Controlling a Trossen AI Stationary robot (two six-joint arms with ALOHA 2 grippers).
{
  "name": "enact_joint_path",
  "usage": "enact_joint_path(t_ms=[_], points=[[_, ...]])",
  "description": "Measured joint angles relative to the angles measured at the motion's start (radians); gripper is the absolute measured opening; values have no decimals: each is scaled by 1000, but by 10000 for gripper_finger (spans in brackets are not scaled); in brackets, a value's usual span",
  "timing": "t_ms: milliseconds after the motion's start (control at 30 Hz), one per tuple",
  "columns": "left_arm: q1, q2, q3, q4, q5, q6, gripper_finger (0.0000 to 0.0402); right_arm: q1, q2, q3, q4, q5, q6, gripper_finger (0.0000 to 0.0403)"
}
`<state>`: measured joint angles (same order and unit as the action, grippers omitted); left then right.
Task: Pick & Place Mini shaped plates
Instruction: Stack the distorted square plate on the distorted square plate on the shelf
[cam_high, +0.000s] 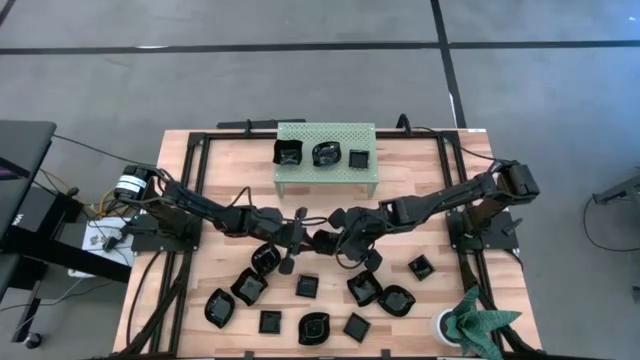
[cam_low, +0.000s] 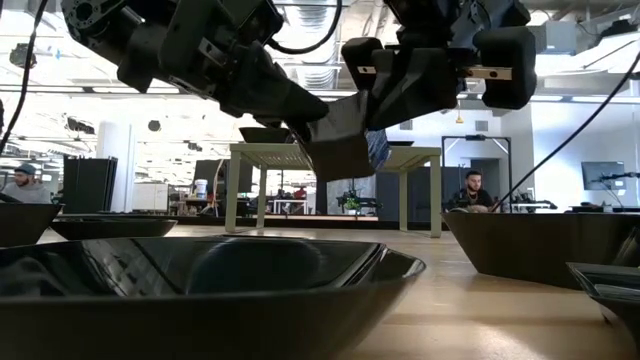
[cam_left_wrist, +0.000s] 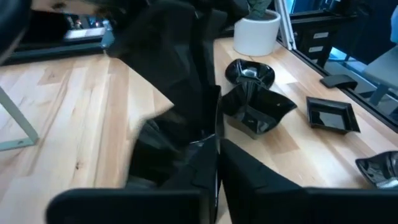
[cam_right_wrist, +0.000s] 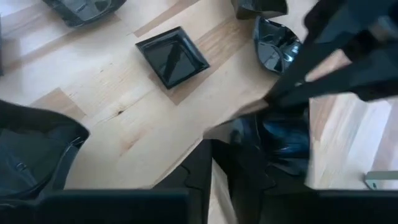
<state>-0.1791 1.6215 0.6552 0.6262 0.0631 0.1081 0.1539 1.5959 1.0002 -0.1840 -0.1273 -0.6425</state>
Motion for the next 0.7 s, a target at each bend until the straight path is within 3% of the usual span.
enact_joint_path(t_ms=[300,433,567,700], points=[[-43,-1,0,-16,4,0,7,2,0,77,-87,75,38,91],[-66,-1,0,-19,-45,-8,8,16,-17,134,-177,124,40,112],[-68,-5,0,-23,-66,-8,7,42,-77,184,-272,319,47,126],[-66,-42,0,-31,-175,28,9,61,-170,188,-427,513,83,127]])
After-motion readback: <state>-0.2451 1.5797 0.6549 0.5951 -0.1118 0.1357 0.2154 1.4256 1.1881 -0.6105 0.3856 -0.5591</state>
